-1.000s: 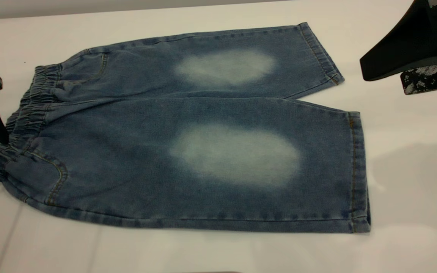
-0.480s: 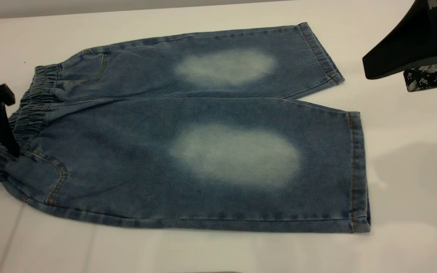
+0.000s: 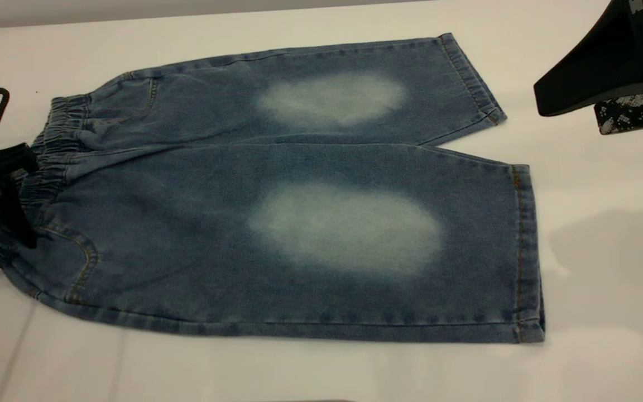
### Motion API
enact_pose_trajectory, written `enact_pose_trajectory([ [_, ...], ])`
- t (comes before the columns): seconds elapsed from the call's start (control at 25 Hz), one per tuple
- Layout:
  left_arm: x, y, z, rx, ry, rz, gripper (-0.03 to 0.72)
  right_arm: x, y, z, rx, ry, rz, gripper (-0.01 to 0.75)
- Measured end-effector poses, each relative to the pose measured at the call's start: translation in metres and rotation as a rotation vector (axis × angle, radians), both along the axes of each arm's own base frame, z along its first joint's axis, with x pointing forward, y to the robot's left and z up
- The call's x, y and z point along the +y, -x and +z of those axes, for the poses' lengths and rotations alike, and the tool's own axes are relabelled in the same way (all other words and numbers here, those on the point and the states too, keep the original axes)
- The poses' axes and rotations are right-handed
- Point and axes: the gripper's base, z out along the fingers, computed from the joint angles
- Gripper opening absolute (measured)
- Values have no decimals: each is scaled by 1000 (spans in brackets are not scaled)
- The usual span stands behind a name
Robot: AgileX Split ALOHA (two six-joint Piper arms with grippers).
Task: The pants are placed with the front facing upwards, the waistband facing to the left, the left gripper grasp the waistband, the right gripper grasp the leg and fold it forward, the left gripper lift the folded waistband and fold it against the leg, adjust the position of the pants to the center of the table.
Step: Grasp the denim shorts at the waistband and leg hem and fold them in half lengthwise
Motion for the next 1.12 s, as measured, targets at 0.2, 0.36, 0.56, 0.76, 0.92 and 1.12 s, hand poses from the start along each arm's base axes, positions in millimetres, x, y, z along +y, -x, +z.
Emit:
enact_pose_trajectory([
  [0.2, 0, -3, 1, -10, 1, 1, 127, 0, 0, 0, 1, 1, -2, 497],
  [0.36, -2, -9, 5, -8, -2, -61, 95, 3, 0, -6, 42, -32, 20, 497],
  [0.56, -20, -22, 26, -71, -25, -189, 92, 11, -3, -26, 148, -75, 23, 497],
  [0.76, -51, -25, 40, -110, -29, -309, 92, 31, -1, -60, 270, -26, 77, 497],
  [0.92, -63, -24, 41, -112, -27, -347, 91, 37, 4, -78, 360, -16, 91, 497],
  [1.12, -64, -24, 41, -112, -27, -348, 91, 33, 13, -91, 467, 22, 86, 497],
])
